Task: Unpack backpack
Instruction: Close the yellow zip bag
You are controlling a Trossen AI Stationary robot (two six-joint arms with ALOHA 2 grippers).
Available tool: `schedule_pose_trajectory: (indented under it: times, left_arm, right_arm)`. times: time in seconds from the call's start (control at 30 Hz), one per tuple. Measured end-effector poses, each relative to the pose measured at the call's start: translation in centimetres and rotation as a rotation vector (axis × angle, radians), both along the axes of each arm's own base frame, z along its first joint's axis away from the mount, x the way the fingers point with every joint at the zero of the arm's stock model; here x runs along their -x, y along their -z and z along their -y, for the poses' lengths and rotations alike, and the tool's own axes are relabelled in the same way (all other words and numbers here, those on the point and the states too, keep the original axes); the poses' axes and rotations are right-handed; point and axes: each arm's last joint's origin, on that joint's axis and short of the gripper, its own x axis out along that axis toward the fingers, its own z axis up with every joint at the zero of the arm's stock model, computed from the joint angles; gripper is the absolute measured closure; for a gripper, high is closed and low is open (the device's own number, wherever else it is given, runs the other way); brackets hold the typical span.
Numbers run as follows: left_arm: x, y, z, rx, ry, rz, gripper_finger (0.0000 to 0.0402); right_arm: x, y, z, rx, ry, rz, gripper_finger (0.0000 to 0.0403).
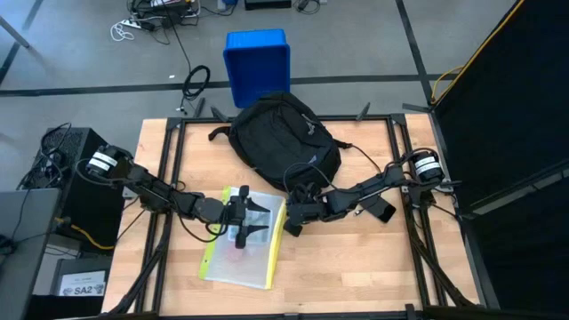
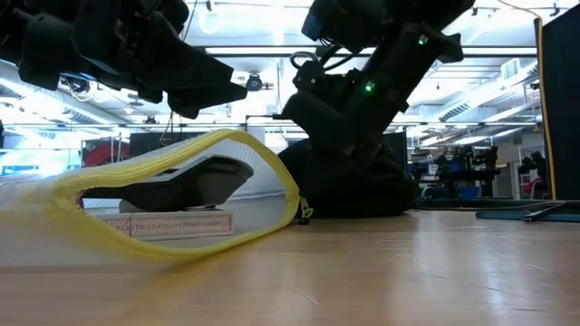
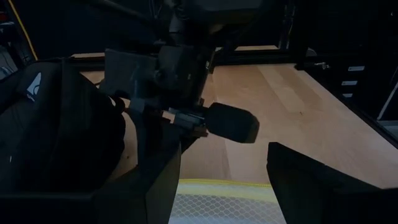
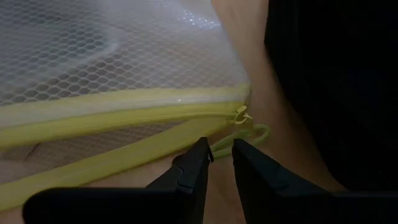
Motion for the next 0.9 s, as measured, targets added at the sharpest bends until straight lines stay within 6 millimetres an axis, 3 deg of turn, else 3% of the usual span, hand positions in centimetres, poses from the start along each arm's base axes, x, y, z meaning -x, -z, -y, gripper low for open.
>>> schedule_pose_trajectory:
  times: [0.13,0.43,0.63,0.9]
  left_arm:
    - [0.0,0.0,0.0,-0.001,0.000,-0.002,0.0193]
    - [0.0,0.1,0.0,-0.003,0.000,-0.008,0.0193]
    - [0.1,0.3,0.0,-0.009,0.000,-0.027,0.0193]
    - [0.1,0.4,0.0,-0.013,-0.001,-0.046,0.0193]
  right_arm:
    - [-0.3,1.0,-0.1,-0.015,-0.010,-0.010,0.0351]
    - [-2.9,3.0,0.0,-0.046,-0.024,-0.058,0.0351]
    - [-3.1,3.1,0.2,-0.049,-0.035,-0.092,0.0352]
    - [-2.0,2.0,-0.4,-0.041,-0.075,-0.153,0.0367]
